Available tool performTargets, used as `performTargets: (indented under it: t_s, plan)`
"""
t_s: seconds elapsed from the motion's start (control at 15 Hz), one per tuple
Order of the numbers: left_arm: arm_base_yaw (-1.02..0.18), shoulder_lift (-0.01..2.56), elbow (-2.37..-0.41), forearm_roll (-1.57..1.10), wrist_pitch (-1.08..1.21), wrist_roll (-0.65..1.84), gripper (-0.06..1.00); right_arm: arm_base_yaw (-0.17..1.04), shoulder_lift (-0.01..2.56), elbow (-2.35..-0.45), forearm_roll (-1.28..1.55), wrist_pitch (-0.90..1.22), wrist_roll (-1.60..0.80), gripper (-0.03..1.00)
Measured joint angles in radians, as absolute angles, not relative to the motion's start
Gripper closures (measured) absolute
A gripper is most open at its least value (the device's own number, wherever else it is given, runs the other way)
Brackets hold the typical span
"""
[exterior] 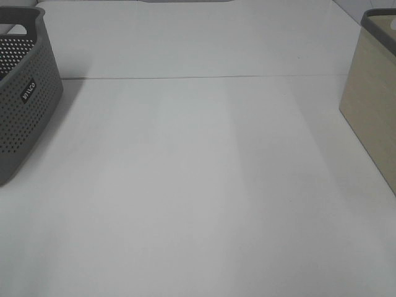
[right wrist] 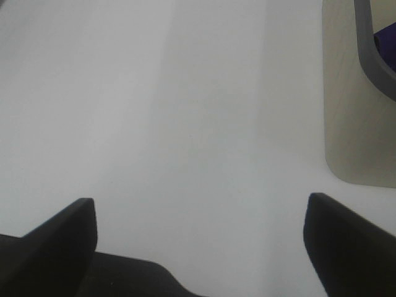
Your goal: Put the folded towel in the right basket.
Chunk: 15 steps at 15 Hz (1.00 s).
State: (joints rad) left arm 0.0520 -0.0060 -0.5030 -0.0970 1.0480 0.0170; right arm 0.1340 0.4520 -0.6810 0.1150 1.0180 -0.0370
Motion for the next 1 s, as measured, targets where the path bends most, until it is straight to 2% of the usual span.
performTargets:
  t_s: [0.53, 1.0]
  plan:
    - [0.052, -0.006, -0.503, -0.097, 1.048, 0.017, -0.05, 0.134, 0.002, -0.473, 0.116, 1.064, -0.087, 0.09]
    - [0.052, -0.006, -0.503, -0.097, 1.048, 0.017, -0.05, 0.134, -0.003, -0.455, 0.109, 1.100, -0.087, 0.10]
